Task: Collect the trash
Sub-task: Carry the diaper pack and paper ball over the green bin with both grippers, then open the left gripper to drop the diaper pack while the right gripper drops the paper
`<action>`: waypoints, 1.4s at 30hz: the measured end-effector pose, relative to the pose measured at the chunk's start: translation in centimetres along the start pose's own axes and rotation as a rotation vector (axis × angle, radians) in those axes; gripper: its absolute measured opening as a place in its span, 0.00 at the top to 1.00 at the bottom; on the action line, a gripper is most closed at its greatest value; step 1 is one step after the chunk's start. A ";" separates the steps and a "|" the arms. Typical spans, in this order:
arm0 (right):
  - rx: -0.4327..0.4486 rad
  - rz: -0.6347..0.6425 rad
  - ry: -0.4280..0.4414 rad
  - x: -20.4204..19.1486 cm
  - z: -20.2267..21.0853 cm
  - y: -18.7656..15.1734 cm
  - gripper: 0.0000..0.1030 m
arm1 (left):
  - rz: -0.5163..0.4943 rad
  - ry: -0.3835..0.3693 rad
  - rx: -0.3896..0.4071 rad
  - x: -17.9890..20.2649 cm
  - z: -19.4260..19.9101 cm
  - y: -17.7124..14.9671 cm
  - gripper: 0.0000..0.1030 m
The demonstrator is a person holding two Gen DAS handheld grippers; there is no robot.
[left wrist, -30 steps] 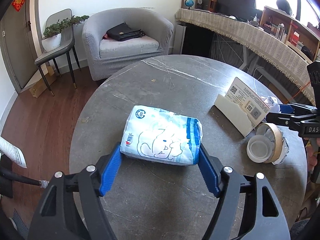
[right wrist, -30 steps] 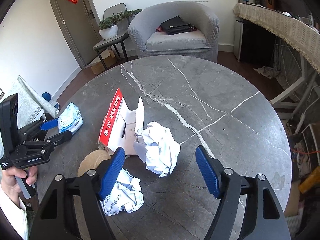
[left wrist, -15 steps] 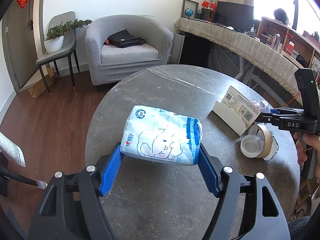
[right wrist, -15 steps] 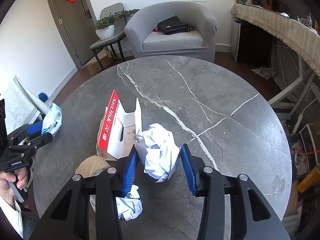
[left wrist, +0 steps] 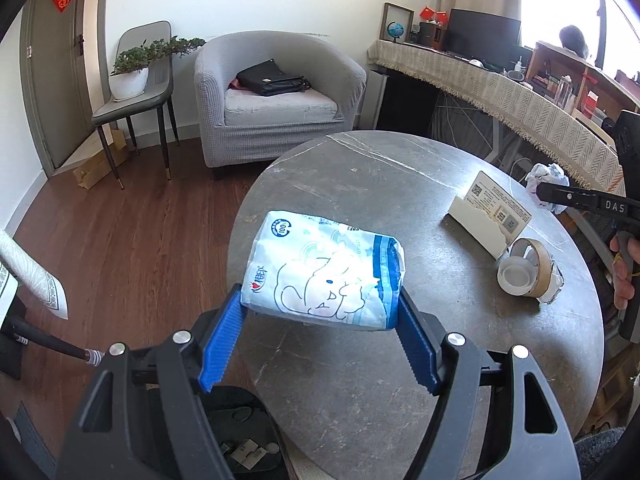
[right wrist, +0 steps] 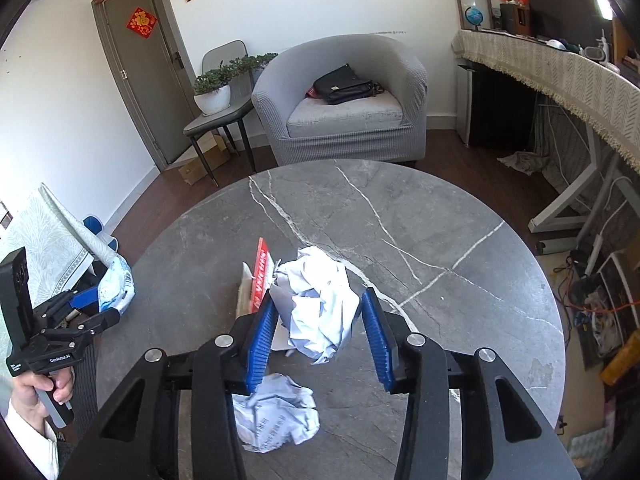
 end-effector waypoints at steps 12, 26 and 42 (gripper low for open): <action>0.044 0.094 0.145 -9.2 -1.4 3.5 0.58 | 0.125 0.098 0.033 -7.4 3.8 -0.9 0.27; 0.003 0.206 0.331 -21.9 -5.0 4.5 0.58 | 0.114 0.225 -0.148 -14.5 2.9 -6.7 0.27; -0.107 0.338 0.411 -32.9 -9.1 2.7 0.58 | 0.094 0.335 -0.521 -21.8 -0.1 -17.0 0.27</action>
Point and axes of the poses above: each gripper's, at about its wrist camera, not at the fingertips, and z roughly against the way its jaws point, x to its right, y to its top, the point moved 8 cm from there along -z, roughly the way its jaws point, and after that the axes turned 13 degrees about z, right-handed, at the moved point
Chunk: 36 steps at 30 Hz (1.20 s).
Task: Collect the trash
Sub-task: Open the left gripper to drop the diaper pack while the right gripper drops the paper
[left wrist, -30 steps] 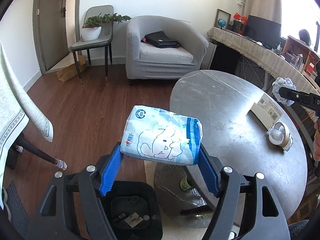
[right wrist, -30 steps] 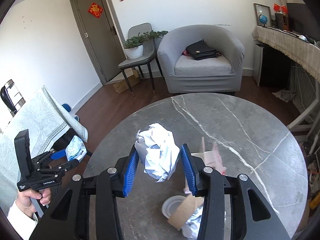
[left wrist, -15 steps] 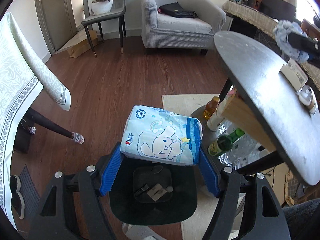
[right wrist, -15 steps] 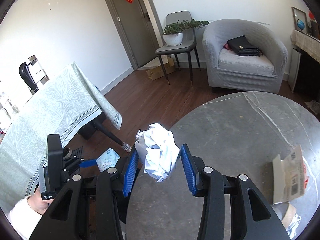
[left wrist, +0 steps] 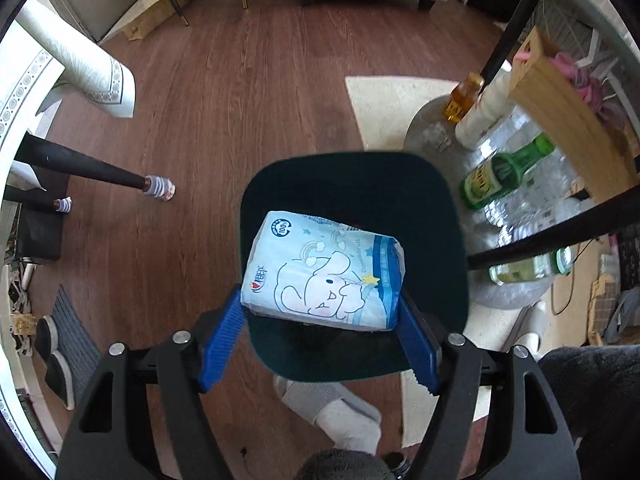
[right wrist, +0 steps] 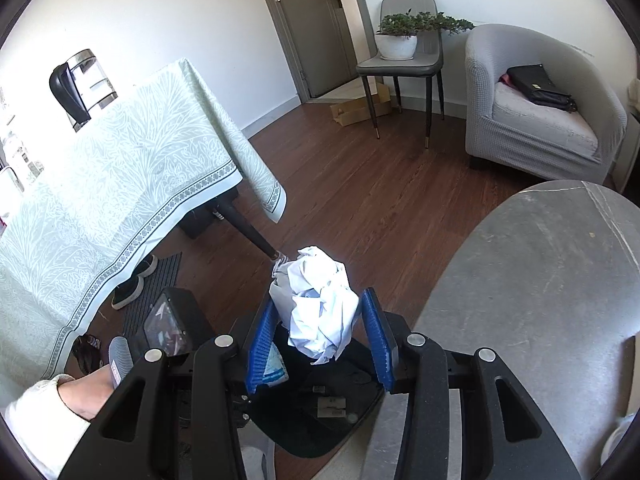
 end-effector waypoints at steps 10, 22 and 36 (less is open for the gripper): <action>-0.093 0.034 0.012 -2.6 -5.0 -0.5 0.58 | -0.040 -0.005 -0.046 -1.5 -1.5 -1.3 0.21; -0.232 0.098 -0.014 -4.7 -10.6 -3.0 0.58 | 0.135 -0.099 0.207 -5.0 5.7 1.8 0.38; -0.403 0.134 -0.015 -5.2 -15.0 -8.2 0.58 | 0.303 -0.235 0.453 -5.8 14.3 5.8 0.61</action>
Point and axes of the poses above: each gripper's, at about its wrist camera, not at the fingertips, and z roughly against the way its jaws point, x to its right, y to its top, the point moved 8 cm from there along -z, roughly the way its jaws point, and after that the axes turned 13 degrees about z, right-handed, at the moved point
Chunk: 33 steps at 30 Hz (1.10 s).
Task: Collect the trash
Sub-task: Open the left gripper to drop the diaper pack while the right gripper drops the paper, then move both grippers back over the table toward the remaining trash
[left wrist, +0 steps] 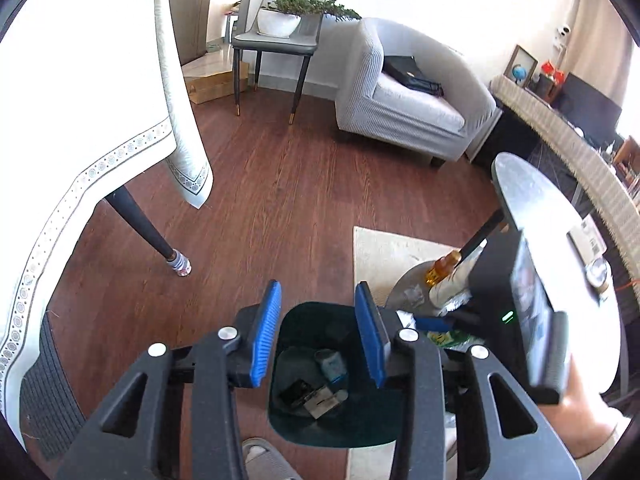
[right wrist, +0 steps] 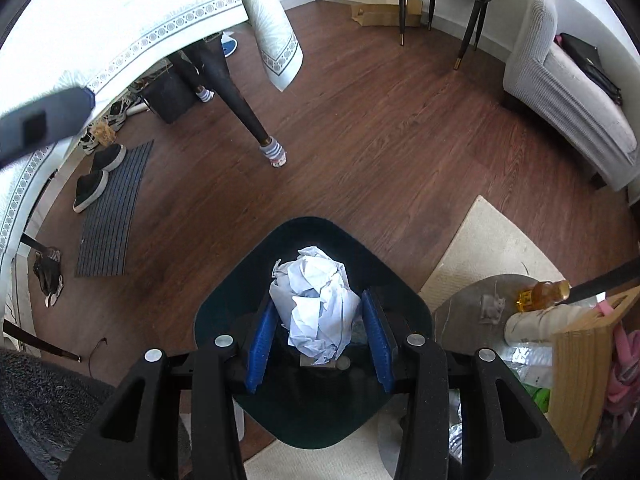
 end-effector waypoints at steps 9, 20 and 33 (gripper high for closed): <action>-0.137 0.074 0.017 -2.1 -3.8 -3.2 0.57 | 0.010 -0.060 0.050 3.1 1.0 1.4 0.62; -0.148 0.111 0.044 -3.1 -3.4 -4.9 0.44 | 0.044 -0.086 0.108 4.7 2.7 2.3 0.62; 0.126 0.104 0.049 -3.0 5.8 -1.2 0.55 | 0.107 -0.115 0.220 4.9 6.0 5.2 0.62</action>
Point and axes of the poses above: each gripper's, at about its wrist camera, not at the fingertips, and z roughly against the way its jaws point, x to its right, y to its top, the point moved 8 cm from there along -z, roughly the way its jaws point, and after that the axes turned 13 degrees about z, right-handed, at the moved point
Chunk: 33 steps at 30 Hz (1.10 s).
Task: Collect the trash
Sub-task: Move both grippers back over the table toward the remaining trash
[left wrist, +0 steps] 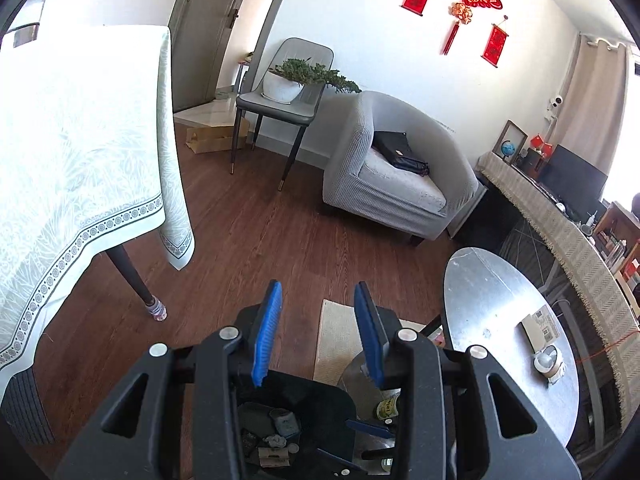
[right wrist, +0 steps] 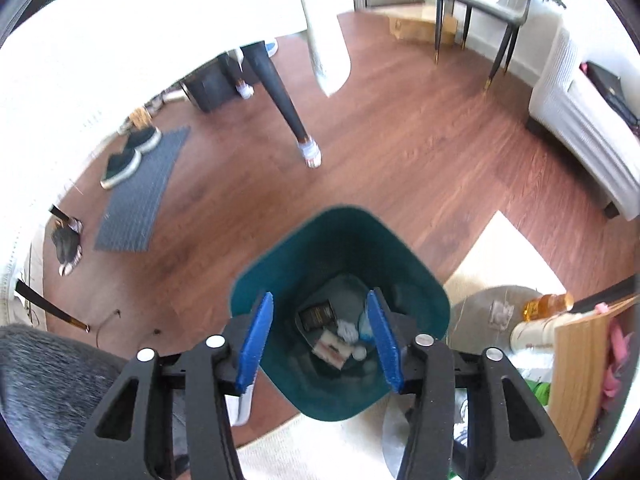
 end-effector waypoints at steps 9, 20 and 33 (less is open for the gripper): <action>0.154 -0.044 -0.081 3.3 6.9 0.7 0.57 | -0.059 -0.014 0.002 3.0 -0.2 -0.9 0.56; 0.208 -0.143 -0.220 9.2 14.0 -4.5 0.58 | -0.146 -0.096 -0.043 9.2 -1.7 -4.3 0.48; 0.245 -0.310 -0.432 17.4 22.7 -14.9 0.57 | -0.222 -0.161 -0.117 16.6 -4.5 -9.5 0.43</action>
Point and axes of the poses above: each gripper's, at about its wrist camera, not at the fingertips, and z roughly against the way its jaws point, x to its right, y to its top, the point moved 8 cm from there along -z, roughly the way its jaws point, and after that the axes turned 13 degrees about z, right-handed, at the moved point
